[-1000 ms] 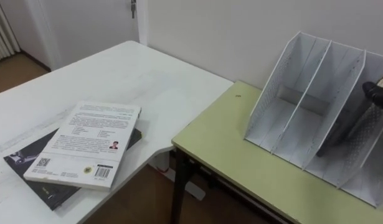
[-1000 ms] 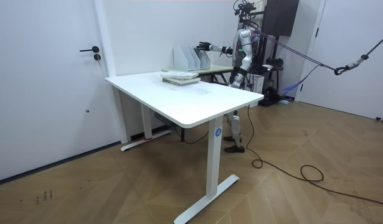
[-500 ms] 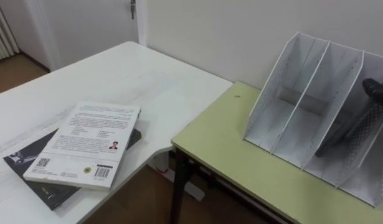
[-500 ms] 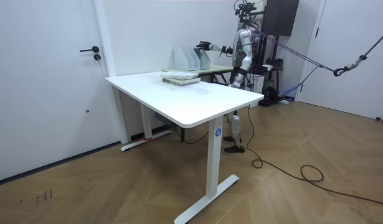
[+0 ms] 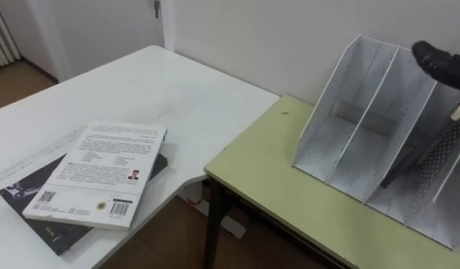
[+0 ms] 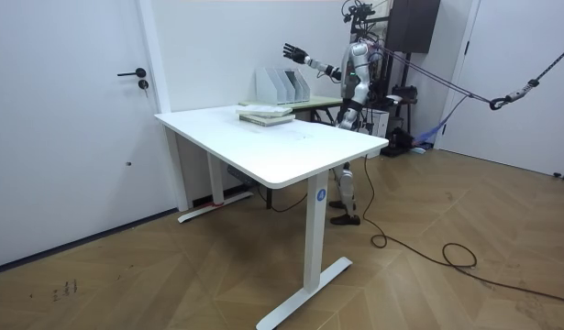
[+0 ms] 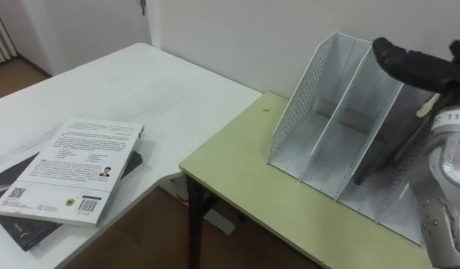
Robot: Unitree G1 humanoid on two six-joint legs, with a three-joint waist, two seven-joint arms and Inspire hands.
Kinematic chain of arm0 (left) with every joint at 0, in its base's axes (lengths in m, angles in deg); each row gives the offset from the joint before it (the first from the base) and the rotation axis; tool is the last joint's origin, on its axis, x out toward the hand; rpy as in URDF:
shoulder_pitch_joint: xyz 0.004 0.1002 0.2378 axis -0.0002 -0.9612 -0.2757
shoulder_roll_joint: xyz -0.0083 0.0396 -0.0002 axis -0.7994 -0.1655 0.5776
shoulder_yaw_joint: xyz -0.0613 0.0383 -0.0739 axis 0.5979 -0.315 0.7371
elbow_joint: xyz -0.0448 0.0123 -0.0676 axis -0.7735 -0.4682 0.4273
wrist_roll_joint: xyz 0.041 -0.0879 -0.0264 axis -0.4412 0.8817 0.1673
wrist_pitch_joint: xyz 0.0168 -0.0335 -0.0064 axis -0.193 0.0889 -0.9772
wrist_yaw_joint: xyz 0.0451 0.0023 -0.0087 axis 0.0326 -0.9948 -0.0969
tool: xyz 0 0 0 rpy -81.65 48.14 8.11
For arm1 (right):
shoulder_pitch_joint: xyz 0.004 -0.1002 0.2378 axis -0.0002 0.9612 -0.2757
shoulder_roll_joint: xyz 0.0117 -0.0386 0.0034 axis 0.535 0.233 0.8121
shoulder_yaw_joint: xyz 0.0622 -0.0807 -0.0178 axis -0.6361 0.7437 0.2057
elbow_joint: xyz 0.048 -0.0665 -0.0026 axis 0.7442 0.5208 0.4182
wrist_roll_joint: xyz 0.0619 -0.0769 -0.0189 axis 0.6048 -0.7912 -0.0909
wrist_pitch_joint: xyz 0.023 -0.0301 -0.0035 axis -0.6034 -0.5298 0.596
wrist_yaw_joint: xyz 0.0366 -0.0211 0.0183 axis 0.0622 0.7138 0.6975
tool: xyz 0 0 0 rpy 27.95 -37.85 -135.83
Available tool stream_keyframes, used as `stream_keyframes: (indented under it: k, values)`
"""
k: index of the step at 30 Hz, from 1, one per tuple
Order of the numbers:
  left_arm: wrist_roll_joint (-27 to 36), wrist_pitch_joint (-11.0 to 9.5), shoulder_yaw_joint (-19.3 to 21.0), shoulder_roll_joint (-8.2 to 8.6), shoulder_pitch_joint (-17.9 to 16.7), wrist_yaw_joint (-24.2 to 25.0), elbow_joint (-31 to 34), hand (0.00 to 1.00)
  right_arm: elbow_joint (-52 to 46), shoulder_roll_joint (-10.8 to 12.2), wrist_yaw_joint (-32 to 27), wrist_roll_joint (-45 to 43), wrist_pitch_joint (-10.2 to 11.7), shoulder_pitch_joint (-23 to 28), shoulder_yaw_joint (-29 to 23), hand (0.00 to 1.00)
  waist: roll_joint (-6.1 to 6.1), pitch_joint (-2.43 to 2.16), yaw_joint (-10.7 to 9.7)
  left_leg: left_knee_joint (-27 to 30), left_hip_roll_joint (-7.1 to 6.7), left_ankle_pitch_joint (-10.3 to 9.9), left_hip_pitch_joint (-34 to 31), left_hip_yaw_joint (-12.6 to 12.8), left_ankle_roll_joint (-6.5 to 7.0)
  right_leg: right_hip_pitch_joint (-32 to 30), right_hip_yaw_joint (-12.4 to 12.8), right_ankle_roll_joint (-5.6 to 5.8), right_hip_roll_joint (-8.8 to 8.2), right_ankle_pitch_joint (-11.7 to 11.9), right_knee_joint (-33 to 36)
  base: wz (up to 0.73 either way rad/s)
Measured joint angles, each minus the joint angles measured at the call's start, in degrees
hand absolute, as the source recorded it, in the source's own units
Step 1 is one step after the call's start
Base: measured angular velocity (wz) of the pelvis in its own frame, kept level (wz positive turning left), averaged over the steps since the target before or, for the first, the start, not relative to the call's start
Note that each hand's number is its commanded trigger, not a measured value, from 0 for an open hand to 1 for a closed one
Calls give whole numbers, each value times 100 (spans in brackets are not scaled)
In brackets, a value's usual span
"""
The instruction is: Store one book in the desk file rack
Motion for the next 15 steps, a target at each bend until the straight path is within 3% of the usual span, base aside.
stream_keyframes:
  k: [4,9,12,15]
  values:
    - [-21,-38,-46,21,138,2,-120,0,-427,1,980,-23,1,154,403,0,26,14,77,-2,14,-1,-33,8,-1,-2,11,1,-8,23,15,-2]
    - [18,-40,-86,-4,192,8,-216,0,-844,0,2222,148,-5,186,761,0,45,3,92,9,17,-4,-99,-45,0,-18,-26,6,-6,59,11,4]
    - [8,-38,-115,-21,222,51,-217,0,-1038,1,3259,273,-6,186,1037,0,50,0,100,-5,25,-4,-103,-46,-1,0,-37,1,2,66,6,1]
    - [65,-14,-246,-61,256,65,-206,0,-1035,6,3838,279,-15,291,1251,0,55,-8,213,15,31,-3,-83,-41,-1,12,-42,2,3,82,0,0]
